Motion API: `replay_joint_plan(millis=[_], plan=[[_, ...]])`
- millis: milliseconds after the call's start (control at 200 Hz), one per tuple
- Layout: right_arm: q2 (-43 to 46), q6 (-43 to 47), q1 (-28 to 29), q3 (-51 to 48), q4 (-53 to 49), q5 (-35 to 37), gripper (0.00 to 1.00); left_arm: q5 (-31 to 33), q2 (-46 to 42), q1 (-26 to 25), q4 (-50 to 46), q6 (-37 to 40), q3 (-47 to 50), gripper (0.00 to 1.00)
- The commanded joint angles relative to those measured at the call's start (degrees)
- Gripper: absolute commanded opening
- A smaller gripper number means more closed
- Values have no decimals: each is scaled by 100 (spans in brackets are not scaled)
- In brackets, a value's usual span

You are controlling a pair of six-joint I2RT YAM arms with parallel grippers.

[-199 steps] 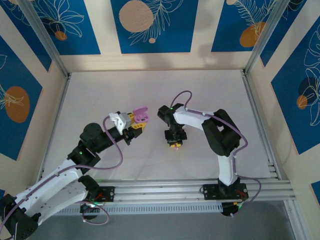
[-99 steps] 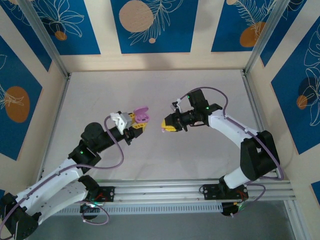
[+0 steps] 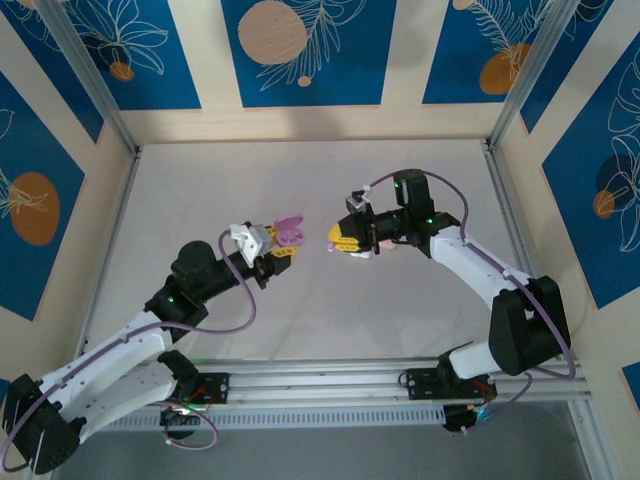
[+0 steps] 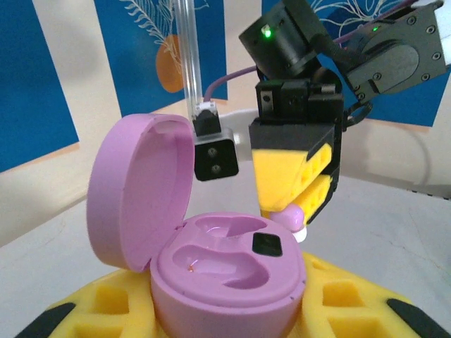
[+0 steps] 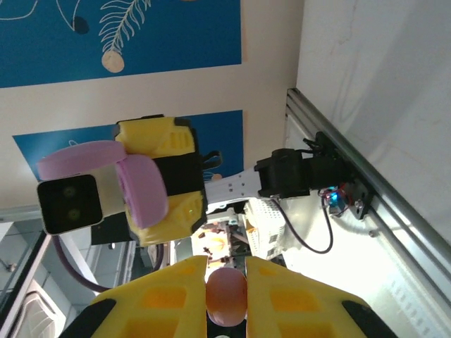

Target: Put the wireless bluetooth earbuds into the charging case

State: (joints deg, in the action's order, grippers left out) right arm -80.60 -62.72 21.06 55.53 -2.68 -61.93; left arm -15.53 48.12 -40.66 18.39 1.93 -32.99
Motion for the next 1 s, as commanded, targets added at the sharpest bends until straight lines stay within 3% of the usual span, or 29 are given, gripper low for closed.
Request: replay_joint_plan(millis=[0,170,345,425,570,995], plan=[[216,-760,-21,-182,742,-314,18,-326,156,-15,395,88,11,23],[290,-2177,-66,-426,2296,-397,18,-404,439,-18,599,111,-3,23],[366,-2572,-67,-350,2647,-260,19,-440,681,-18,806,258,-6,23],[495,-2180,-28,-226,2185,-84,19,-466,799,-16,962,299,-1,23],[723,-804,198,277,418,457,19,-492,1024,-33,1362,292,40,22],[712,120,907,797,-370,1737,19,-492,1305,-100,1823,314,111,22]])
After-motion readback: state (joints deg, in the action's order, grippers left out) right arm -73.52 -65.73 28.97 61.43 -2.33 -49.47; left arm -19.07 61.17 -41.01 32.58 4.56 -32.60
